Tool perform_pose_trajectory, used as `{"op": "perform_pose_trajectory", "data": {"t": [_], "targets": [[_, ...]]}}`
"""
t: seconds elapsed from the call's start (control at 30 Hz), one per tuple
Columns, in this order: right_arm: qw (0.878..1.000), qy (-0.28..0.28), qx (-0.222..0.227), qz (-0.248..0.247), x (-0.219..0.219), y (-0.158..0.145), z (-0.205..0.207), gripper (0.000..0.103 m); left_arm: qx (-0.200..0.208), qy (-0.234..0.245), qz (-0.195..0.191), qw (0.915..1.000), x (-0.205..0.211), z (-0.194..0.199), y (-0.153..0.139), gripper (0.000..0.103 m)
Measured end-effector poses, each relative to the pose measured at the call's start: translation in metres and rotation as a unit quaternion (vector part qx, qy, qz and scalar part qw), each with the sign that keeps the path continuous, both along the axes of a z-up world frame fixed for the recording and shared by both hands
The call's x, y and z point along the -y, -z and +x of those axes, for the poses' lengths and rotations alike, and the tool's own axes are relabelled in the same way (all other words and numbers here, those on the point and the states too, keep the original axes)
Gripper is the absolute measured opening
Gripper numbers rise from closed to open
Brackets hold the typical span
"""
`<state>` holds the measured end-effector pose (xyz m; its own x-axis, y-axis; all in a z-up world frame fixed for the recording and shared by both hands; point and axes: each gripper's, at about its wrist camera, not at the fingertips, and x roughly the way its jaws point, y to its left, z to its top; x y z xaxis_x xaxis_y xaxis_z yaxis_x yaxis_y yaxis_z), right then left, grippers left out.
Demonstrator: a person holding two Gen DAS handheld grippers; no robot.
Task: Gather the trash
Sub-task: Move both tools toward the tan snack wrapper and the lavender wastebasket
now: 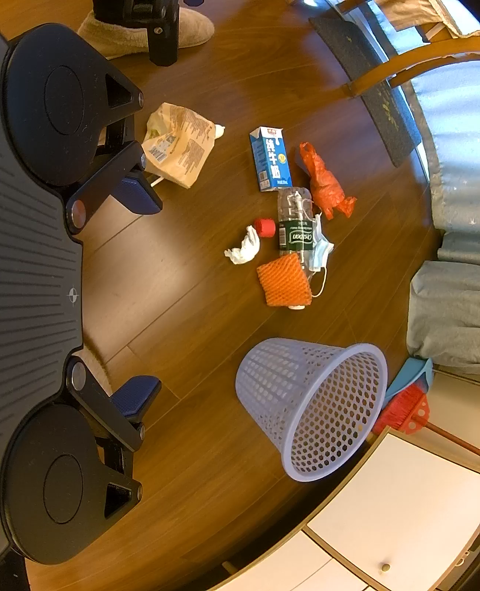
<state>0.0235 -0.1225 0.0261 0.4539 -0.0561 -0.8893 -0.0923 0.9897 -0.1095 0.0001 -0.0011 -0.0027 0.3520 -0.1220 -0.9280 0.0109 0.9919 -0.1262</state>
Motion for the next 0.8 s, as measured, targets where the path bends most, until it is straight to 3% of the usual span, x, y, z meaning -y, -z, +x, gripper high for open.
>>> {"op": "perform_pose_trajectory", "data": {"t": [0.8], "targets": [[1.000,-0.007,-0.004,0.001,-0.003,0.004,0.003,0.092,0.051,0.020,0.048,0.9973,0.007,0.002,-0.012,0.102]]}}
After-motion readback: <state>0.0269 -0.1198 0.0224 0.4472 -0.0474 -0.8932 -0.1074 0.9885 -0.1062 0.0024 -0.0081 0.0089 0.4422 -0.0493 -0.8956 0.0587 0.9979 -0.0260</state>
